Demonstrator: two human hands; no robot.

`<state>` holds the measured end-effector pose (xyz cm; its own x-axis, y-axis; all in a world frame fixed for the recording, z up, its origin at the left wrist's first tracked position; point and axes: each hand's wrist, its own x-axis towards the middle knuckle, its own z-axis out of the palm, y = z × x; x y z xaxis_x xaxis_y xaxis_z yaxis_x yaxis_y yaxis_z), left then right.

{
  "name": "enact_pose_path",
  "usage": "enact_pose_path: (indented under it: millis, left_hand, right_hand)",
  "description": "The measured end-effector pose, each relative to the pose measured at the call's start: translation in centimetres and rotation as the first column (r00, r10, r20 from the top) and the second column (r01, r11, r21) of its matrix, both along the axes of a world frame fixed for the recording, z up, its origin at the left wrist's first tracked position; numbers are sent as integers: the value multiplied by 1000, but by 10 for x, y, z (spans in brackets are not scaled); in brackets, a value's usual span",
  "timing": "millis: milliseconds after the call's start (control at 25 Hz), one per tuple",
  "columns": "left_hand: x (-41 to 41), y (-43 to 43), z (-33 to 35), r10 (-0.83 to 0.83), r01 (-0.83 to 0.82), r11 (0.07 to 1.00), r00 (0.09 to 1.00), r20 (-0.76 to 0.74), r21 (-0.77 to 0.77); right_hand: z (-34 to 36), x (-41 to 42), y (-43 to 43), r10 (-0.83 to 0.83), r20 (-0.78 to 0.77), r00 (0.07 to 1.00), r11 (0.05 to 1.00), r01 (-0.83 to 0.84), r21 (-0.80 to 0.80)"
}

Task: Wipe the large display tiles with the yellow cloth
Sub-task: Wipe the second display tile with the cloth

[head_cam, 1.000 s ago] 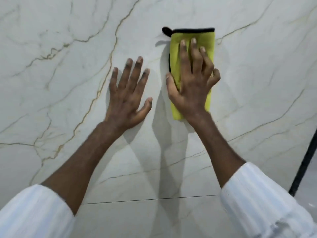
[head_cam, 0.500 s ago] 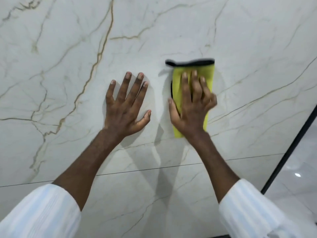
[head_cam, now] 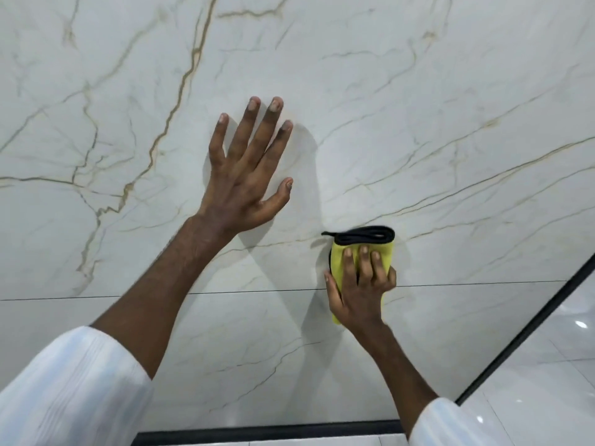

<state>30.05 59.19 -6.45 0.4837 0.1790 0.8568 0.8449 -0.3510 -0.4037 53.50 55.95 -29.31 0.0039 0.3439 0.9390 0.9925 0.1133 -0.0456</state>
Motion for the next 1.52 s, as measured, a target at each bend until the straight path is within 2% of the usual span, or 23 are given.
enact_pose_path:
  millis: [80,160,280,400,480,600,680,760,880,1000,1080,1200,1280,1360,1440,1520]
  left_hand:
    - [-21,-12,-13,4,-4,1000,999,46,-7]
    - [-52,-18,-34,44,-41,999,993,109,-26]
    - [-81,-5,-48,119,-117,992,992,47,-48]
    - [-77,5,-52,47,-46,999,998,53,-14]
    - [-75,7,-53,-9,9,1000,998,66,6]
    - [-76,12,-55,-33,32,999,997,63,23]
    - [-76,12,-58,-34,31,999,996,77,33]
    - [-75,12,-59,-36,33,999,997,75,35]
    - [-75,14,-56,-32,29,998,997,74,47]
    - [-75,13,-58,-20,16,998,997,80,58]
    - [-74,13,-58,-4,0,999,997,80,52]
    - [-75,9,-54,9,-11,1000,998,66,27]
    - [-78,1,-50,-33,34,999,997,71,-5]
    - [-85,-10,-34,-137,138,990,989,60,-16]
    - [-95,-19,11,-223,222,974,975,19,51]
    - [-101,-19,85,-201,190,966,979,45,177]
  right_hand:
    - [-1,-3,-4,13,-17,1000,999,-13,-31]
    - [31,-16,-4,36,-47,998,999,-37,-14]
    - [111,-57,4,30,-39,999,996,-27,81]
    - [149,-83,10,-19,-81,997,990,30,135]
    - [123,-93,12,-65,-114,991,990,78,118]
    - [31,-97,6,-89,-57,994,996,89,4]
    - [-6,-103,-2,-95,-44,994,994,92,-64]
    - [9,-108,0,-31,-49,998,999,30,-34]
    - [101,-119,10,37,14,999,994,-38,98]
    - [164,-125,20,23,-65,998,977,-9,214]
    - [141,-124,21,7,-63,998,976,7,217]
    - [64,-123,10,-27,-33,999,994,31,107]
    - [57,-120,4,-9,-29,1000,998,11,69]
    - [98,-117,9,10,-13,1000,995,-9,104]
    - [177,-114,16,9,-22,1000,984,-5,178]
    - [276,-112,23,19,-44,999,963,-6,270]
